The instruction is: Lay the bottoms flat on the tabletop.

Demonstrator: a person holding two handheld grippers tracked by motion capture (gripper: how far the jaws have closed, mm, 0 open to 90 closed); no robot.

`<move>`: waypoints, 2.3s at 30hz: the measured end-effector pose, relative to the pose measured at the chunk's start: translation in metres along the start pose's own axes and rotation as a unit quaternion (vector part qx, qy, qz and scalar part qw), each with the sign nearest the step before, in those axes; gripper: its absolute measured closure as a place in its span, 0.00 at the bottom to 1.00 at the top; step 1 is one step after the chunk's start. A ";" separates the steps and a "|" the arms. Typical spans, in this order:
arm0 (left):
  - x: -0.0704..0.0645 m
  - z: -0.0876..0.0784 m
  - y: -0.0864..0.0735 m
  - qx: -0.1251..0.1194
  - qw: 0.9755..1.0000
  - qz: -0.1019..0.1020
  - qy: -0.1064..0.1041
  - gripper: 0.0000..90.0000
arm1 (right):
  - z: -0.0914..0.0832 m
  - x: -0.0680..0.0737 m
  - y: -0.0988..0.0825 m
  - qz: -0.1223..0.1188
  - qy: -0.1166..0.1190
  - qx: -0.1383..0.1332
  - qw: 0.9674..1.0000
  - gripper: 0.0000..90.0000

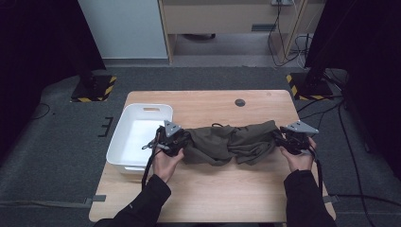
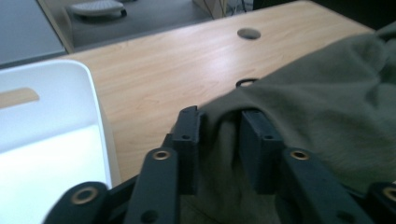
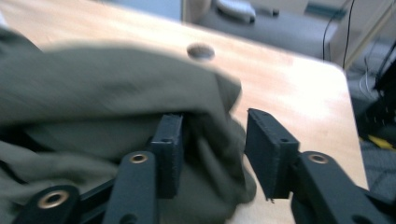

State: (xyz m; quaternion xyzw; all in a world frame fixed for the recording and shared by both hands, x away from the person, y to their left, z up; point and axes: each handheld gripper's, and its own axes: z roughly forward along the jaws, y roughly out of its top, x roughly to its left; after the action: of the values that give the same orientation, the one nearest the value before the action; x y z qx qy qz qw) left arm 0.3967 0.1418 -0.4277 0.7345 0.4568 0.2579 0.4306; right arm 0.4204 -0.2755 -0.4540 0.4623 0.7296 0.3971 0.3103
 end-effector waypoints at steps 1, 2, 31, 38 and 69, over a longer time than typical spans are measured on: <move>0.000 -0.004 0.002 -0.007 1.000 -0.003 -0.002 0.71 | -0.004 0.001 0.003 0.002 0.004 -0.010 1.000 0.60; 0.000 -0.008 0.004 -0.016 1.000 -0.003 -0.004 0.70 | -0.009 0.002 0.006 0.004 0.008 -0.020 1.000 0.58; -0.059 0.005 -0.047 0.035 0.995 0.077 -0.057 0.57 | -0.017 0.050 -0.033 -0.059 0.071 0.002 0.996 0.37; -0.049 0.007 -0.046 0.055 0.995 0.041 -0.074 0.68 | -0.004 0.045 -0.038 -0.037 0.096 0.040 0.994 0.40; 0.004 0.095 -0.029 0.112 0.993 -0.035 0.006 0.49 | 0.049 -0.008 -0.024 0.031 0.023 0.071 0.997 0.31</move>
State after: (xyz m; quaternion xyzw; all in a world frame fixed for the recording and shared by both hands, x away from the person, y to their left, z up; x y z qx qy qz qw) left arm 0.4586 0.1143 -0.4999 0.7599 0.5109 0.1941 0.3520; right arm 0.4531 -0.2750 -0.4985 0.4963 0.7485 0.3637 0.2474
